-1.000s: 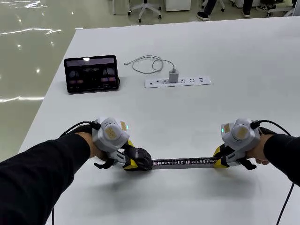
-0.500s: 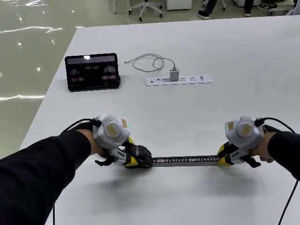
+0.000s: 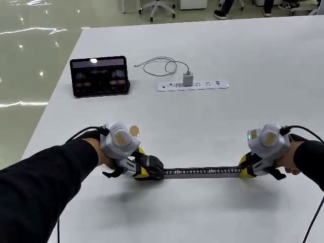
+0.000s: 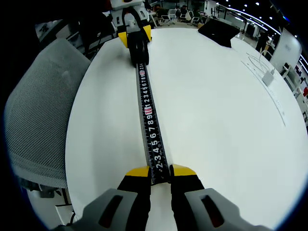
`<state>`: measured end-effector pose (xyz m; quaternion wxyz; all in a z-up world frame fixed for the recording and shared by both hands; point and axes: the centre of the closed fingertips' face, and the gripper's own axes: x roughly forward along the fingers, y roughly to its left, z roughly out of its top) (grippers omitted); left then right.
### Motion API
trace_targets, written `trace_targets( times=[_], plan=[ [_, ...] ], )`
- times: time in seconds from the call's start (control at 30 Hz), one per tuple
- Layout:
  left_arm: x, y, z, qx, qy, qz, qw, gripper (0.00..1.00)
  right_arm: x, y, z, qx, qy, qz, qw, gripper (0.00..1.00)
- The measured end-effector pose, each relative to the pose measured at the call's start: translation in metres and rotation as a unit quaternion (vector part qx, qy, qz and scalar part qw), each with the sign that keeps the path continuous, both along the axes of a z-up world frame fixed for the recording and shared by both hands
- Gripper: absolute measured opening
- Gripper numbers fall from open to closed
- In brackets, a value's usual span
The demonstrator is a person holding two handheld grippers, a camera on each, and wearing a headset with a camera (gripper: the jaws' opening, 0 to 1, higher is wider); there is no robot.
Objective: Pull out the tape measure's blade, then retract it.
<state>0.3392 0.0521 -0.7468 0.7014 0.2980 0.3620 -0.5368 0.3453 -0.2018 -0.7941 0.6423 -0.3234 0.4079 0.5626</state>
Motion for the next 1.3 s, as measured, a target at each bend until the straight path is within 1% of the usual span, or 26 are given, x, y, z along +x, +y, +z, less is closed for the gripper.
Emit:
trace_targets(
  times=[0.4, 0.5, 0.77, 0.87, 1.0, 1.13, 1.23, 1.3],
  plan=[
    [0.0008, 0.0003, -0.0008, 0.000, 0.000, 0.001, 1.0000, 0.28, -0.0005, -0.0019, 0.0008, -0.003, -0.001, -0.002, 1.0000, 0.10],
    [0.0008, 0.0003, -0.0007, 0.000, 0.000, 0.001, 1.0000, 0.28, -0.0001, -0.0022, 0.0009, -0.001, 0.003, -0.006, 1.0000, 0.10],
    [0.0007, -0.0002, -0.0007, -0.002, -0.001, 0.004, 1.0000, 0.28, -0.0008, -0.0014, 0.0013, -0.004, 0.002, 0.000, 1.0000, 0.10],
    [0.0010, -0.0001, -0.0011, -0.003, -0.001, 0.005, 1.0000, 0.28, -0.0009, -0.0014, 0.0013, -0.002, 0.006, -0.005, 1.0000, 0.11],
    [0.0009, -0.0003, -0.0011, -0.007, -0.001, 0.007, 1.0000, 0.28, -0.0013, -0.0002, 0.0014, -0.007, 0.005, 0.000, 1.0000, 0.11],
    [0.0012, -0.0006, -0.0013, -0.005, -0.002, 0.005, 1.0000, 0.28, -0.0012, 0.0000, 0.0008, -0.020, -0.001, 0.013, 0.9997, 0.11],
    [0.0011, -0.0009, -0.0011, -0.005, -0.002, 0.006, 1.0000, 0.28, -0.0009, 0.0000, 0.0006, -0.023, 0.000, 0.015, 0.9996, 0.11],
    [0.0019, -0.0017, -0.0008, -0.012, 0.004, 0.018, 0.9997, 0.29, -0.0011, -0.0001, 0.0006, -0.024, 0.000, 0.013, 0.9996, 0.11]
  ],
)
